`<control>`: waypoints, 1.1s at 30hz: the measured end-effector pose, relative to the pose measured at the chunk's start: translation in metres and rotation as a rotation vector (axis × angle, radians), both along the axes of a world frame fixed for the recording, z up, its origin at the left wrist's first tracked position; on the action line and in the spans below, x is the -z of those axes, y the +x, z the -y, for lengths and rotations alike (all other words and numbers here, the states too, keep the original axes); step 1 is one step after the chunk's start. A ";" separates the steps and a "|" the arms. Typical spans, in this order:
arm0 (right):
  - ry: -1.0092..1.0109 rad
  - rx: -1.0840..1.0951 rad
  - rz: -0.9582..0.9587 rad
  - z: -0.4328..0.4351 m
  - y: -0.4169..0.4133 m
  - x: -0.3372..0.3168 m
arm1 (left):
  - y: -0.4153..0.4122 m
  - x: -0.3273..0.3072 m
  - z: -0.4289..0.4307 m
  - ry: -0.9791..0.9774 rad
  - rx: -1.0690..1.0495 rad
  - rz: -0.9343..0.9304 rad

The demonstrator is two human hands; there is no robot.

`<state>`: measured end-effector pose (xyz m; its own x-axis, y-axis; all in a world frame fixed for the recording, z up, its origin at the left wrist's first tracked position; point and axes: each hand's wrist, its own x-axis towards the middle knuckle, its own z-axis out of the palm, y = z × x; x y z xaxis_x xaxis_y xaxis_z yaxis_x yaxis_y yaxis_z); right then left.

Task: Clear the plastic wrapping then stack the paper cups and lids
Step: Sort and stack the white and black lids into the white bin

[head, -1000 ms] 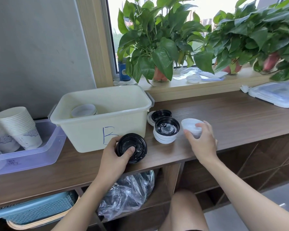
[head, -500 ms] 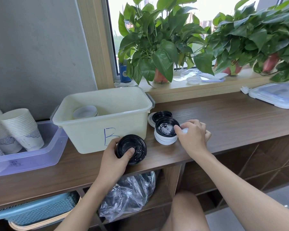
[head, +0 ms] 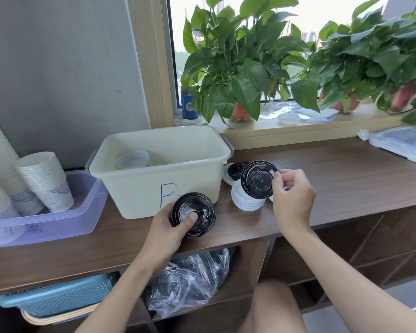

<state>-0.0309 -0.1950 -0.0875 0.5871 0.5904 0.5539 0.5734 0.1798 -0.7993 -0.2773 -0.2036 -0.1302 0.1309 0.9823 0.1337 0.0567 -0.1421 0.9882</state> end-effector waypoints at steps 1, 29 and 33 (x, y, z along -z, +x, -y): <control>0.018 -0.024 -0.005 0.004 -0.004 0.000 | -0.002 0.000 0.000 -0.021 0.042 0.043; -0.333 -0.949 -0.315 0.018 -0.090 0.039 | -0.008 0.006 -0.001 0.032 0.030 0.163; -0.307 -0.996 -0.296 0.018 -0.094 0.037 | -0.004 0.004 0.002 0.080 -0.042 0.032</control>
<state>-0.1251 -0.2127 -0.1248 -0.1469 0.9652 0.2163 0.0571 0.2265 -0.9723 -0.2815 -0.2060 -0.1339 0.0844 0.9729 0.2151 0.0331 -0.2185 0.9753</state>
